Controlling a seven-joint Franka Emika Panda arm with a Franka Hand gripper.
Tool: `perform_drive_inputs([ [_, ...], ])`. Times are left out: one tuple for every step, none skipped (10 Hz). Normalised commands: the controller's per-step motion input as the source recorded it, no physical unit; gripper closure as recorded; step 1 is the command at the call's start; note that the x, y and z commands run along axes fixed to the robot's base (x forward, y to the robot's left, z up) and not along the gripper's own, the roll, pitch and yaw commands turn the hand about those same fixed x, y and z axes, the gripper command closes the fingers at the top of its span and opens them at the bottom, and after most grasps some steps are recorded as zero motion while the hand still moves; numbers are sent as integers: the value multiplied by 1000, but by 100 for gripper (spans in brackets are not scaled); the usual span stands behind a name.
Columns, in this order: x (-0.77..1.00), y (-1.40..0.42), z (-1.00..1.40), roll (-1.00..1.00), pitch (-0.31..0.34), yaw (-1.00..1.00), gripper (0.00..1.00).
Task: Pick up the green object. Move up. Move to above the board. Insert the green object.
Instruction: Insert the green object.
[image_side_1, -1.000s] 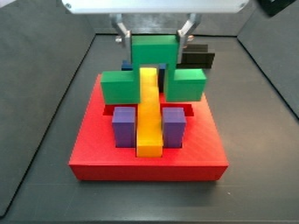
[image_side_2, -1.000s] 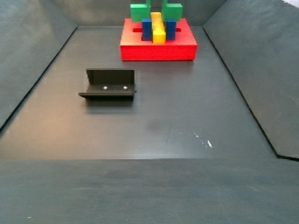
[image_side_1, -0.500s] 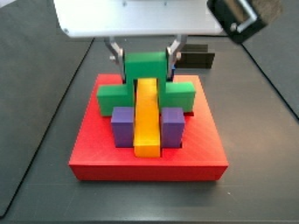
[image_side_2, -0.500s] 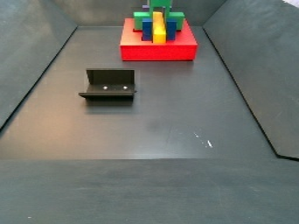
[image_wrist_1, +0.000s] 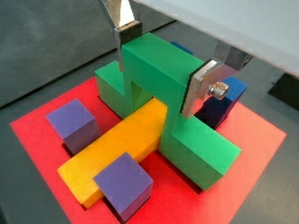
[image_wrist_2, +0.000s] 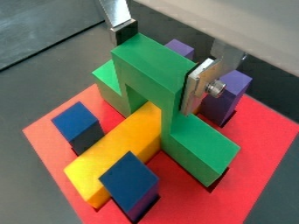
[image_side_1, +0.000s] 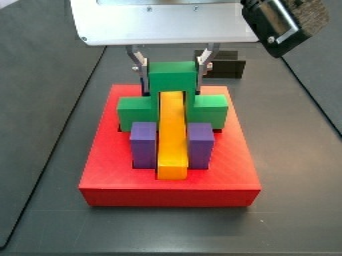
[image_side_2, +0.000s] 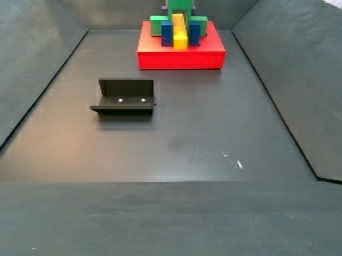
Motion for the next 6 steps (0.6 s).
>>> perform_drive_inputs([
  [191, -111, -277, 231, 0, -37, 100],
  [0, -269, -389, 184, -39, -77, 100],
  [0, -303, -420, 86, -47, -89, 100],
  [0, -286, -357, 16, -70, -71, 100],
  [3, -129, -320, 30, -59, -31, 100],
  [300, 114, -260, 100, -21, 0, 100],
])
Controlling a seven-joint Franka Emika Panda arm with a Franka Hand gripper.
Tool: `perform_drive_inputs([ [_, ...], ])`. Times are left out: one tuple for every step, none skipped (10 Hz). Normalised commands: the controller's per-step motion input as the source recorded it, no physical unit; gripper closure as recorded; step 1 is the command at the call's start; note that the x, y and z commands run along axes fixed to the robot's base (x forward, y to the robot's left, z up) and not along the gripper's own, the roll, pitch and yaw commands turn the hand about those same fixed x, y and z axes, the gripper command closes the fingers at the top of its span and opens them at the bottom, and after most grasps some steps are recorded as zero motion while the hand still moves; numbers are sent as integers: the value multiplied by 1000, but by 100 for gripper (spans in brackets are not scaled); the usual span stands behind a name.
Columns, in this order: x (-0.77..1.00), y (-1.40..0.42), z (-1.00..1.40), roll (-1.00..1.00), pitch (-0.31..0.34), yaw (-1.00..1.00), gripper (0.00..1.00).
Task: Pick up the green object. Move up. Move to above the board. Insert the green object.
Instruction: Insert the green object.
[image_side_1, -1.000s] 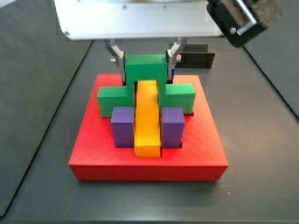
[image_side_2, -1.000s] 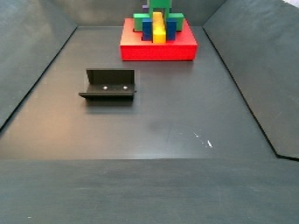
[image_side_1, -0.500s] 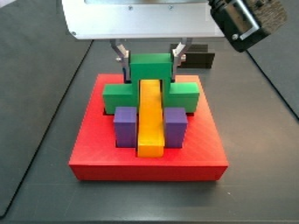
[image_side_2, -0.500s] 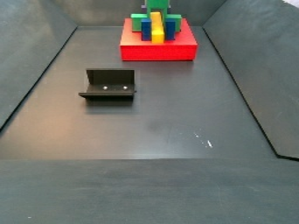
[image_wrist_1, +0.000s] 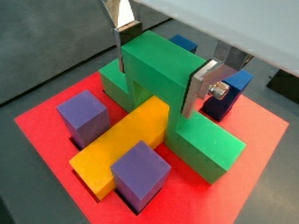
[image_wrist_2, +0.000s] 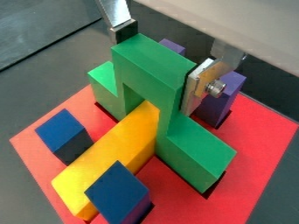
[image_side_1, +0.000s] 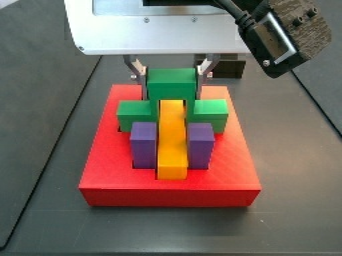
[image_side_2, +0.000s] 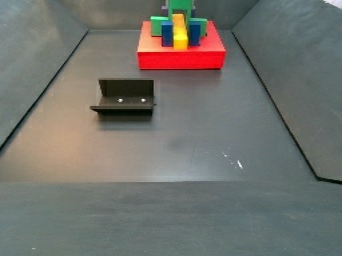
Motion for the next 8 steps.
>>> perform_drive_inputs([
  [166, 323, -214, 43, -10, 0, 100],
  [0, 280, -137, -1, -19, -14, 100],
  [0, 149, -123, -84, -67, -46, 100],
  [-20, 0, -263, -71, -83, -11, 100],
  [-86, 0, -229, -90, -76, -6, 100],
  [-194, 0, -129, -39, -63, -37, 100],
  [-371, -34, -29, -64, -90, -100, 100],
  [-357, -83, 0, -53, -99, -46, 100],
])
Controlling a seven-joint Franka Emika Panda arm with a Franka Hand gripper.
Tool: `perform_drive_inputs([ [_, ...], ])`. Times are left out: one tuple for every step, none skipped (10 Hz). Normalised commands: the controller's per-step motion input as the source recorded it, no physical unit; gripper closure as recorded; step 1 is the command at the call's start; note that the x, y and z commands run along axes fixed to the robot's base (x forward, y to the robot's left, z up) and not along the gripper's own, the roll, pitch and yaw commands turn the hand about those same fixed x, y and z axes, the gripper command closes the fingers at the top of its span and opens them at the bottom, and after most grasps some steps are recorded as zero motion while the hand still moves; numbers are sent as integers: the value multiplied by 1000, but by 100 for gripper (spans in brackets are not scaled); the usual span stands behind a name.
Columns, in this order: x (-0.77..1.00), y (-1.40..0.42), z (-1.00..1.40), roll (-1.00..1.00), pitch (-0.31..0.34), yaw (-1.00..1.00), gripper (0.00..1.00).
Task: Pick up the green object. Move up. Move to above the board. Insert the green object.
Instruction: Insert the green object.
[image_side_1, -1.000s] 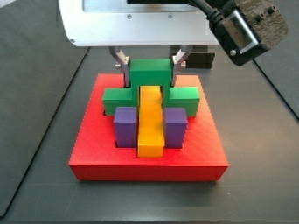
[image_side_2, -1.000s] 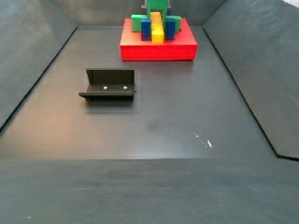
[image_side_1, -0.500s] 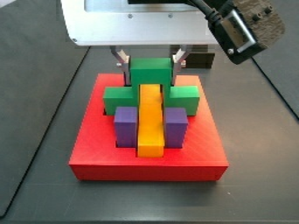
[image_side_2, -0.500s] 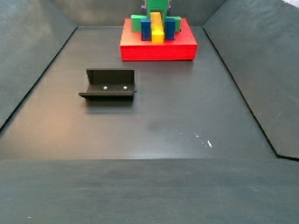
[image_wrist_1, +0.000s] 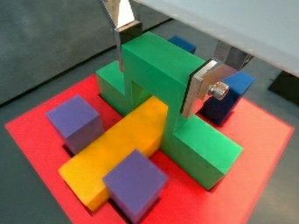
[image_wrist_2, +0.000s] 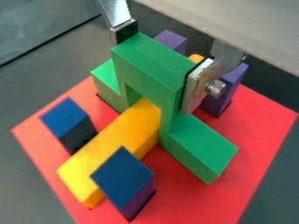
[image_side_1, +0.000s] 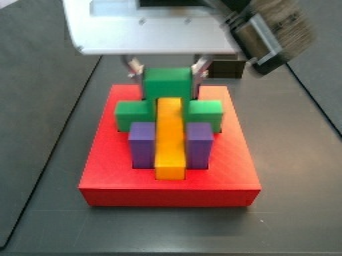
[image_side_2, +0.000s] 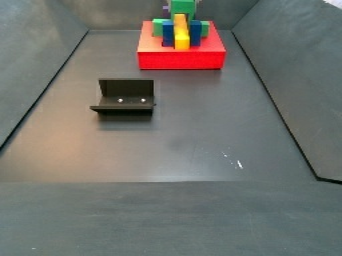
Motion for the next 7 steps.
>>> perform_drive_inputs([
  [-149, -40, 0, -36, -84, 0, 100],
  [0, 0, -260, 0, -101, 0, 100],
  [286, 0, -400, 3, -146, 0, 100],
  [471, 0, -583, 36, -140, 0, 100],
  [317, 0, -669, 37, -87, 6, 100],
  [146, 0, -683, 79, -11, 126, 100],
  [14, 0, -763, 103, 0, 149, 100],
])
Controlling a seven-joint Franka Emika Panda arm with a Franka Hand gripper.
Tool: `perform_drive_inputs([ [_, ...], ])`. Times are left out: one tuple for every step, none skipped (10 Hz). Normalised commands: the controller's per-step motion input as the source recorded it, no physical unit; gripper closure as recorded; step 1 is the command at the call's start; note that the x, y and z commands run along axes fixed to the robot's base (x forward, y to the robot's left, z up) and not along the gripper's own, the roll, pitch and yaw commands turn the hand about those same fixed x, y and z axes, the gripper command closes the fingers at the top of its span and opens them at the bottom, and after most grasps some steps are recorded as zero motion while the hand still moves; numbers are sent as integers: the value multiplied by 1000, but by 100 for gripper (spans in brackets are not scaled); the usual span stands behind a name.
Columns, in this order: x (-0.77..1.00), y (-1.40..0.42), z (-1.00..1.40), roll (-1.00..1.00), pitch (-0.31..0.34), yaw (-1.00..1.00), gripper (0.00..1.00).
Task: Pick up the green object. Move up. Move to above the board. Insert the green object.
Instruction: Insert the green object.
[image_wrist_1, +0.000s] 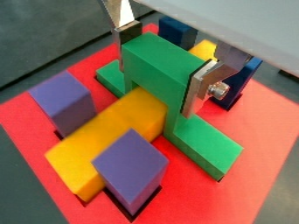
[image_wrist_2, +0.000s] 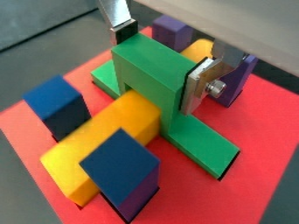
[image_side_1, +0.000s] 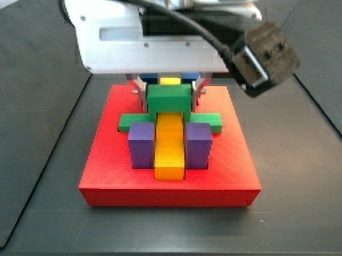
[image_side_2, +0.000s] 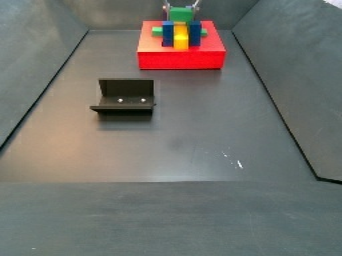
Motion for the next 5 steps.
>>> perform_drive_inputs([
  [0, 0, -823, 117, 0, 177, 100],
  [-23, -3, -866, 163, 3, 200, 100],
  [-211, 0, -211, 226, 0, 94, 100],
  [-6, 0, 0, 0, -11, 0, 100],
  [0, 0, 0, 0, 0, 0, 100],
])
